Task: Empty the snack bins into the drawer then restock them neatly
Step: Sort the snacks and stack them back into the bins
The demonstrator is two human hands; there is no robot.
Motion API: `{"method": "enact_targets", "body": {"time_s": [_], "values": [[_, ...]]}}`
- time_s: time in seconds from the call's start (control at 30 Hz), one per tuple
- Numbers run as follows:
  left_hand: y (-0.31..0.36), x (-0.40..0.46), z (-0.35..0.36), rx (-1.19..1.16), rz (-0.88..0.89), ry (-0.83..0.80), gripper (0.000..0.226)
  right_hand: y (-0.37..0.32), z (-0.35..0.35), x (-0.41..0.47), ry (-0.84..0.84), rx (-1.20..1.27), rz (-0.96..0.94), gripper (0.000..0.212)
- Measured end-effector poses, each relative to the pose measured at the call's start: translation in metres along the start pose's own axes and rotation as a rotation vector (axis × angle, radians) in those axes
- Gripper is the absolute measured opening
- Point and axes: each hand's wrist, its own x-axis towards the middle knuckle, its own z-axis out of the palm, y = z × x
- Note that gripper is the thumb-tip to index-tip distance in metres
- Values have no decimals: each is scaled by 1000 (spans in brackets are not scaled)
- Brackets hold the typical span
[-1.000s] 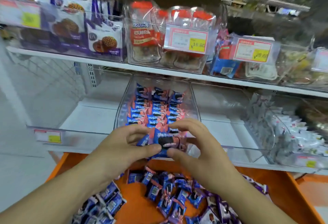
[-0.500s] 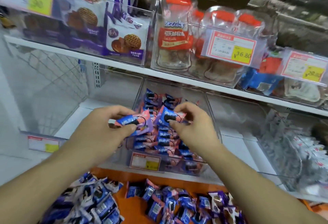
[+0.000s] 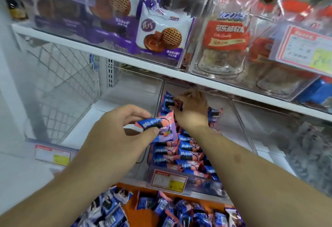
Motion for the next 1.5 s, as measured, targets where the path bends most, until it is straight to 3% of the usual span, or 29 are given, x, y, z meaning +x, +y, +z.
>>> {"method": "enact_targets", "body": {"time_s": [0.1,0.17,0.23,0.3,0.37,0.47,0.6,0.7,0.8,0.93,1.07,1.23,1.5], "values": [[0,-1,1,17,16,-5,18,-5,-5,-3,-65,-30,-1,32],[1,-3,0,33,27,-6,18,-10,-18,-10,-32,80,-4,33],[2,-4,0,44,33,-11,18,-19,-44,-24,-22,344,48,24],[5,-6,1,38,38,-21,19,-34,-85,-49,-146,728,98,20],[8,-7,5,32,58,-42,21,-45,-124,-76,-298,908,-17,19],[16,-13,11,39,87,-73,27,-47,-142,-101,-340,710,-116,29],[17,-17,14,268,240,-51,50,-29,-134,-102,-217,619,31,28],[9,-13,11,439,314,-56,68,-2,-117,-80,-84,368,78,28],[-3,-11,10,528,291,-131,74,21,-95,-53,9,150,27,28],[-14,-10,14,562,282,-142,78,43,-64,-20,-19,16,29,24],[-17,-7,17,538,292,-111,72,56,-29,-9,-127,87,113,26],[-21,-6,17,544,278,-118,73,59,-14,-12,-30,-97,62,18],[-2,-16,16,525,382,-105,69,40,-60,-46,-7,89,-2,48]]}}
